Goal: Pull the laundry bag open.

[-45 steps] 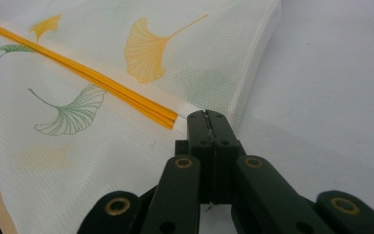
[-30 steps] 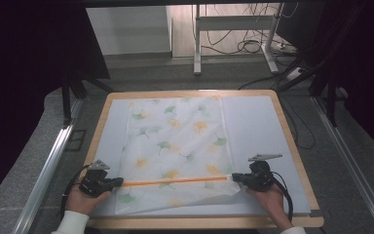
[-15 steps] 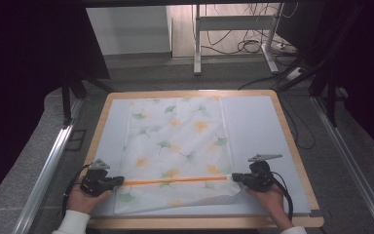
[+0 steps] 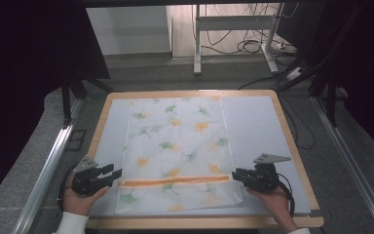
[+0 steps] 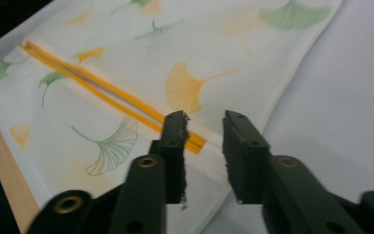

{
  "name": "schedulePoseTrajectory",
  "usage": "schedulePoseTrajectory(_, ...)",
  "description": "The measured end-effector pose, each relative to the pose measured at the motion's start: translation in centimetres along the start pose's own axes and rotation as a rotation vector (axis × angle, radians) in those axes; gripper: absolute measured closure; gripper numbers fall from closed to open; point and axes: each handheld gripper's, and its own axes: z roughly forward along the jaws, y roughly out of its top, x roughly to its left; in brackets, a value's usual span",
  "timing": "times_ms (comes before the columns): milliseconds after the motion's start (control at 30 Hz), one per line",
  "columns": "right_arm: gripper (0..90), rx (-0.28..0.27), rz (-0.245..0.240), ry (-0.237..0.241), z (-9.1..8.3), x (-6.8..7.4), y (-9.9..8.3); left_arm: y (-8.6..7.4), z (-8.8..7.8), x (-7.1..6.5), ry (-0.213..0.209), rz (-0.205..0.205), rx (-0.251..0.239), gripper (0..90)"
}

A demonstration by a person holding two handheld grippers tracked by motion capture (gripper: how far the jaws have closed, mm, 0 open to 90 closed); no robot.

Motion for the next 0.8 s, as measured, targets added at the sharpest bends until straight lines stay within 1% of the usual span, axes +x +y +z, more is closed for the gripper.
schedulePoseTrajectory(100,60.2,-0.046,-0.013,-0.036,-1.3,-0.6,-0.2,0.0,-0.1,0.0,0.030,0.023,-0.011,50.5)
schedulePoseTrajectory(167,54.7,-0.072,-0.017,-0.066,-2.2,-1.3,-0.5,-0.1,-0.2,0.1,0.050,0.037,-0.016,50.0)
schedulePoseTrajectory(200,52.2,-0.087,-0.019,-0.079,-2.6,-1.8,-0.6,-0.1,-0.3,0.2,0.060,0.039,-0.019,48.9)
schedulePoseTrajectory(267,47.1,-0.108,-0.022,-0.104,-3.4,-2.7,-1.0,-0.2,-0.4,0.6,0.065,0.038,-0.014,45.9)
schedulePoseTrajectory(367,43.1,-0.113,-0.007,-0.139,-4.2,-4.0,-1.5,-0.4,-0.5,1.1,0.076,0.021,-0.020,42.0)
schedulePoseTrajectory(433,41.9,-0.109,0.000,-0.163,-4.5,-4.6,-1.8,-0.5,-0.6,1.2,0.097,0.021,-0.038,43.3)
schedulePoseTrajectory(500,41.0,-0.119,0.010,-0.187,-4.8,-4.9,-2.0,-0.4,-0.7,1.2,0.098,0.022,-0.049,44.0)
schedulePoseTrajectory(567,40.3,-0.138,0.019,-0.187,-4.9,-4.9,-1.9,-0.4,-0.7,1.1,0.103,0.028,-0.051,43.7)
schedulePoseTrajectory(600,40.1,-0.143,0.010,-0.185,-4.8,-4.8,-1.8,-0.4,-0.6,1.1,0.102,0.027,-0.049,43.3)
schedulePoseTrajectory(733,39.5,-0.133,-0.016,-0.173,-4.5,-4.3,-1.7,-0.5,-0.2,1.2,0.103,0.025,-0.028,41.8)
schedulePoseTrajectory(767,39.2,-0.133,-0.018,-0.171,-4.5,-4.3,-1.7,-0.6,-0.2,1.2,0.105,0.026,-0.026,42.1)
schedulePoseTrajectory(800,39.0,-0.130,-0.016,-0.168,-4.4,-4.3,-1.7,-0.6,-0.2,1.3,0.108,0.030,-0.025,44.5)
